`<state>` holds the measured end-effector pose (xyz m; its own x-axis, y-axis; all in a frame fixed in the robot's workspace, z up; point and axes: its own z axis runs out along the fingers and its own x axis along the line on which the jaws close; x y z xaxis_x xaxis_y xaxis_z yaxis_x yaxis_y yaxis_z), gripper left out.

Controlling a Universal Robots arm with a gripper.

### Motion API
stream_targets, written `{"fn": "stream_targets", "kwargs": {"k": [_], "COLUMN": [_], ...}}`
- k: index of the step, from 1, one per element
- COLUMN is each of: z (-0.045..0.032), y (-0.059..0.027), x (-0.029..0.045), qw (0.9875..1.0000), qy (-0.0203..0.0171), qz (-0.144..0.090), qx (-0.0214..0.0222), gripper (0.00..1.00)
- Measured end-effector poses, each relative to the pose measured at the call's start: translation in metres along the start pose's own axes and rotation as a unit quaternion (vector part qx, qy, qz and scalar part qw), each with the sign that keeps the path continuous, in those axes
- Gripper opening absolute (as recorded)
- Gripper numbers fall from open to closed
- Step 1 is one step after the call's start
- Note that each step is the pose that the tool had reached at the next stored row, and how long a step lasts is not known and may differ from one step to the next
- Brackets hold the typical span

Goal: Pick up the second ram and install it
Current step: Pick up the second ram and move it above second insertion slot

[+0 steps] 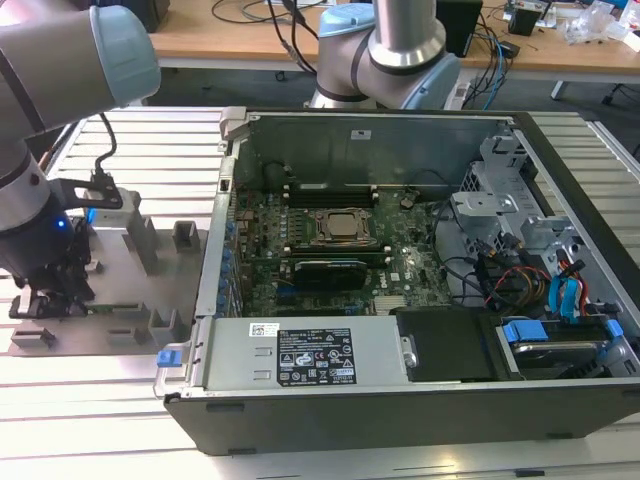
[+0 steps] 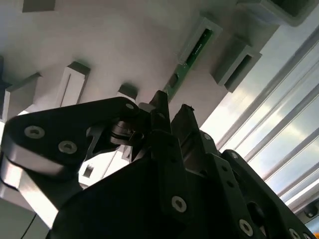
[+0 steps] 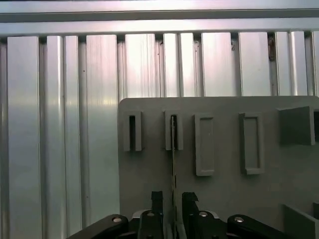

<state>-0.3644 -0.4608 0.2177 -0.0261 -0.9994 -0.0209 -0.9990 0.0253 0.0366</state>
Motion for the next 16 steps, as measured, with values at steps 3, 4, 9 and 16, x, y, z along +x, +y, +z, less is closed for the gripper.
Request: {"fn": "stream_targets", "kwargs": {"k": [3,4,9,16], "z": [0.0141,0.0151,0.0151,0.0152], "y": [-0.0005,-0.0005,-0.0006,-0.0006], "x": [-0.0002,-0.0002,-0.0002,-0.0002], "qw": [0.9998,0.9998,0.9998,0.9998], "qy": [0.0008,0.0005,-0.0003,-0.0013], "qz": [-0.022,-0.022,-0.022,-0.022], "qx": [-0.0005,-0.0005,-0.0005,-0.0005], "gripper": [0.30,0.30,0.13,0.13]}}
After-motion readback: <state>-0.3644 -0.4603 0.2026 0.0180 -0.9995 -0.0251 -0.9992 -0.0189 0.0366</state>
